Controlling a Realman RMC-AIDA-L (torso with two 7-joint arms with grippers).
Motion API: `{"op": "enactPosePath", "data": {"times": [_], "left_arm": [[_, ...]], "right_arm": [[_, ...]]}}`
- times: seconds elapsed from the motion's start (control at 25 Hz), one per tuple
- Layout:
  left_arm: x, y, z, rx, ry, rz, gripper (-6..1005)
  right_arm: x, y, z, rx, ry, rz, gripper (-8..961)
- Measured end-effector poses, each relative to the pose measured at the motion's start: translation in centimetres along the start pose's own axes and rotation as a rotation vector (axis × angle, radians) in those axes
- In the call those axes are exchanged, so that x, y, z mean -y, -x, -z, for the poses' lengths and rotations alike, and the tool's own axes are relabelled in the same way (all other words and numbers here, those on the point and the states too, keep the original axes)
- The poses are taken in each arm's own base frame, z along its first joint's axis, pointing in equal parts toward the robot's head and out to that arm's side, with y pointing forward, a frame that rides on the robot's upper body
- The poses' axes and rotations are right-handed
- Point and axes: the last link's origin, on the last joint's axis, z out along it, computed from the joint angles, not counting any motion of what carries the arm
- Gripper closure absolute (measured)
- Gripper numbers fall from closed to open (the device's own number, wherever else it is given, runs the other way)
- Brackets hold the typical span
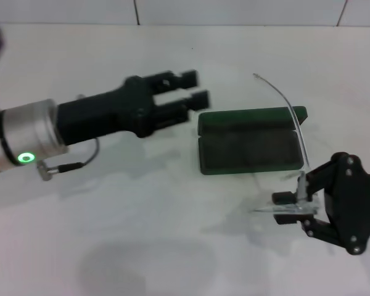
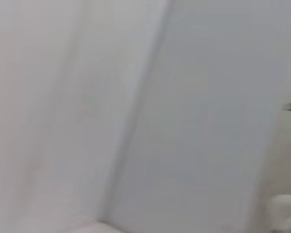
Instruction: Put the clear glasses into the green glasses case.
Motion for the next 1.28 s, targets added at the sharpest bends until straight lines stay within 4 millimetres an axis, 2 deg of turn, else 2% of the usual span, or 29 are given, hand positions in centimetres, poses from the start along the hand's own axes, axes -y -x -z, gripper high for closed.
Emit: {"op": "enactPosePath", "data": {"times": [0.16,0.24,0.44,0.6,0.72,1.28], "left_arm": [[0.8,1.6,1.5,-0.027,-0.156,-0.135,396],[0.9,2.5,1.2,-0.017,-0.196,-0.198,396],[0.5,3.7,-1.6,0.011,-0.185,-0.307,396],[0.5,3.7,-3.3,0.020,-0.143,-0.335,396],[0.5,3.5,-3.8,0.005,-0.144,-0.357,396],[-1.2,1.9,-3.5,-0.148,-0.064,-0.414,396]], "right_arm": [[0.4,0.9,-0.1,0.088,-0.021,-0.045,828],[0.7,1.1,-0.4,0.136,-0.037,-0.080,828],[2.0,0.6,-2.5,0.233,-0.002,-0.241,828],[2.7,0.0,-4.1,0.279,0.025,-0.355,828],[2.6,-0.1,-4.8,0.293,0.048,-0.399,828],[2.7,-1.3,-5.9,0.259,0.024,-0.563,828]]}}
